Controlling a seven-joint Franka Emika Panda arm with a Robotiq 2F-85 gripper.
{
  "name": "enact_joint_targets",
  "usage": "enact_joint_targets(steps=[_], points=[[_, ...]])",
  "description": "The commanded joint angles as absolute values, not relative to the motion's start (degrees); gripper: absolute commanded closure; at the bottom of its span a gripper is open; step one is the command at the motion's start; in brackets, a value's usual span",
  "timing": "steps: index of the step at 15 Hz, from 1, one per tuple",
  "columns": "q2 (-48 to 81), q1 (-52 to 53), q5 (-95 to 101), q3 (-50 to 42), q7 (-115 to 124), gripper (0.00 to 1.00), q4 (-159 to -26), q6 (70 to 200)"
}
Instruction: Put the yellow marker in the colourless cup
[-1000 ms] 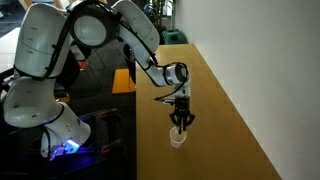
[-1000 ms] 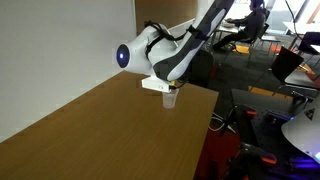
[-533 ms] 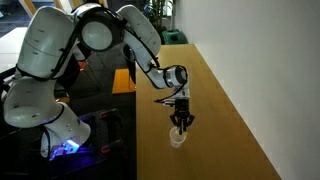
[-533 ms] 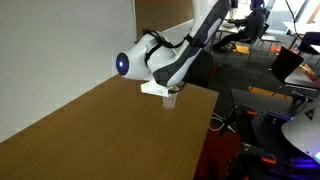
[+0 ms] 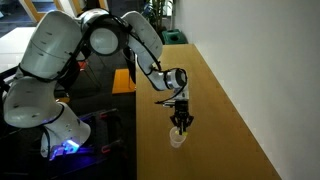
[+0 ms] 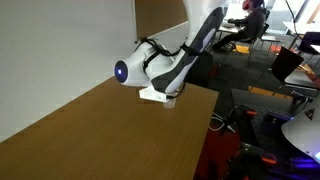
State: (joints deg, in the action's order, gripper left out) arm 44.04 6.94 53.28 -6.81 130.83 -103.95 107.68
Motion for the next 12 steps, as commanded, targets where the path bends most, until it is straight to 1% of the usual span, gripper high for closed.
enact_joint_targets(steps=[1,5,8,9,11,12], points=[[43.99,5.69,53.55,-5.9,129.36,0.54,-103.2,109.14],[39.35,6.65,54.4,-6.55,131.99,0.26,-107.3,108.57],[33.14,6.87,55.43,-6.43,133.35,0.02,-112.3,109.17],[31.26,6.75,55.98,-6.3,133.53,0.0,-113.71,109.59],[26.85,5.88,57.4,-5.62,131.74,0.0,-116.82,111.18],[24.56,5.06,59.38,-5.08,129.36,0.0,-118.74,113.96]])
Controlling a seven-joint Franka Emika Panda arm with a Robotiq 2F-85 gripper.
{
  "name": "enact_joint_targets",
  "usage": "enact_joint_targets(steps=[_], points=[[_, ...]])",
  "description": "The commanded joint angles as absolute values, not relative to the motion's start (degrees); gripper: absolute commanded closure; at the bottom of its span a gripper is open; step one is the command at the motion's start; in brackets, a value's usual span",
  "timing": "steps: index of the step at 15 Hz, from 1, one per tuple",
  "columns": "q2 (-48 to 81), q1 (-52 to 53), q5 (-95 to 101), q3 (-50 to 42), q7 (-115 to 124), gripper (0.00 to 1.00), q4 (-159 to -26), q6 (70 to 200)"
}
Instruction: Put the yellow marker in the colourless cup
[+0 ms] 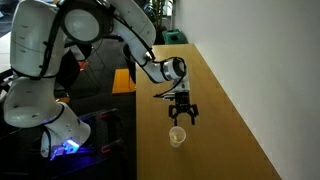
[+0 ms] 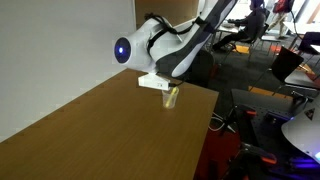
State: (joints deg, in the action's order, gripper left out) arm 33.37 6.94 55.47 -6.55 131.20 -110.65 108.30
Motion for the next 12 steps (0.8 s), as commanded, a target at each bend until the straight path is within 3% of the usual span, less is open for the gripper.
enact_joint_targets(steps=[1,12], points=[[22.63,4.45,60.8,-4.73,127.24,0.0,-120.27,116.13],[9.05,-1.84,67.67,-4.45,104.07,0.0,-130.99,144.45]])
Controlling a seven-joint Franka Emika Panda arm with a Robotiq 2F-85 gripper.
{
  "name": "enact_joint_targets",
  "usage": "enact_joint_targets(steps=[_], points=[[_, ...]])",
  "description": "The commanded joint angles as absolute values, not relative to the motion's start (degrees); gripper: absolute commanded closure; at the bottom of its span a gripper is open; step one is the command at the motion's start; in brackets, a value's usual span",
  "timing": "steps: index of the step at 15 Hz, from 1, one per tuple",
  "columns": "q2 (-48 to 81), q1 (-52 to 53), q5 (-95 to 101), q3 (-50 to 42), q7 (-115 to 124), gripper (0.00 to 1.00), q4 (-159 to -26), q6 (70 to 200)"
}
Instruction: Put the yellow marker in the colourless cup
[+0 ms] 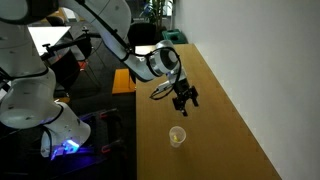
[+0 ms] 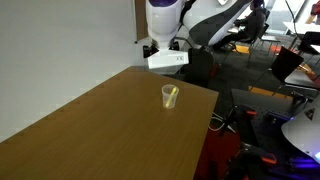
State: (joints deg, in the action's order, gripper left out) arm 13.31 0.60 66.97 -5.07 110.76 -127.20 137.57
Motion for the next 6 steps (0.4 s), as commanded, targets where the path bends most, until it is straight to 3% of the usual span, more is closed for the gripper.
enact_joint_targets(steps=[1,6], points=[[8.59,-2.25,66.93,-4.46,100.97,0.0,-131.5,147.09],[11.65,-1.11,66.76,-4.72,104.82,0.0,-128.83,143.51]])
